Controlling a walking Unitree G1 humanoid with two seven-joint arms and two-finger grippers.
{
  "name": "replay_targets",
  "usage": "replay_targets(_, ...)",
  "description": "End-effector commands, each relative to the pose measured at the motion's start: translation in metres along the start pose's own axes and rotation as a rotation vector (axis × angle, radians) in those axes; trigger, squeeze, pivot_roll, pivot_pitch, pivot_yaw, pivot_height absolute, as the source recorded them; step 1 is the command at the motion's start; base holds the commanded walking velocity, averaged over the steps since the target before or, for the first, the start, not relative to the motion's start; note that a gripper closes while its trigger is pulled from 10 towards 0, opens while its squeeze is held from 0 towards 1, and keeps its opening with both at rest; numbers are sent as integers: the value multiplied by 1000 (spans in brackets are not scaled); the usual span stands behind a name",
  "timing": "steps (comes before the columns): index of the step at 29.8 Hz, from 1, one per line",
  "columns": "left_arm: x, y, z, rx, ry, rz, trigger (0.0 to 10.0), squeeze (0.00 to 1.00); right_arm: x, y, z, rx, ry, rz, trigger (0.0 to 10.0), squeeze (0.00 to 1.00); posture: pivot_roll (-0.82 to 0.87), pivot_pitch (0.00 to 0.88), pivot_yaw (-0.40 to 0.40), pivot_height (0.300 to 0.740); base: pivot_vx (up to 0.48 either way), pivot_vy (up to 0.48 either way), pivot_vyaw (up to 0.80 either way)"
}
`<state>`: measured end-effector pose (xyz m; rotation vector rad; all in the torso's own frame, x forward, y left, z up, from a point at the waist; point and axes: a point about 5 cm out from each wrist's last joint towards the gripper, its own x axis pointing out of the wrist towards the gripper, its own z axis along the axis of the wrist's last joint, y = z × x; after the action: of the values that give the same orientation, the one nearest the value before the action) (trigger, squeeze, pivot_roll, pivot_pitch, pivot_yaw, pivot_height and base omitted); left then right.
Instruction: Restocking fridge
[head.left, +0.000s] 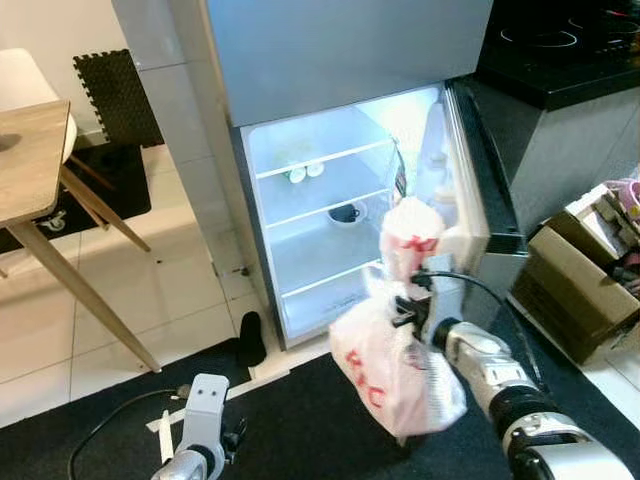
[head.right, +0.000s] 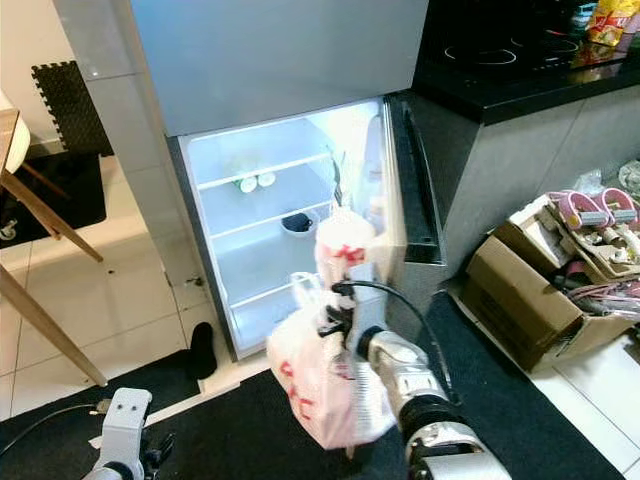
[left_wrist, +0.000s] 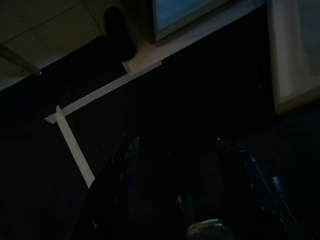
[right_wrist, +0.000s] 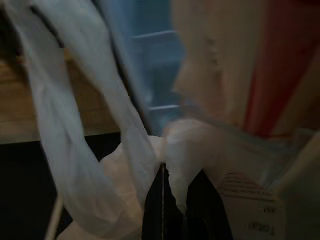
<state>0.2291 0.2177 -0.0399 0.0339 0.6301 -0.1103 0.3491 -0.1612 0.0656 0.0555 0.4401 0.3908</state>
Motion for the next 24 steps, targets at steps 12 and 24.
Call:
replay_targets(12, 0, 0, -1, 36, 24, -13, 10000, 0, -58, -74, -54, 79, 81, -312, 10000, 0, -96, 71, 19, 740, 0, 0, 0)
replay_targets(24, 6, -6, 6, 51, 25, -30, 10000, 0, -85, -86, -94, 95, 144, -450, 10000, 0, -107, 74, 35, 740, 0, 0, 0)
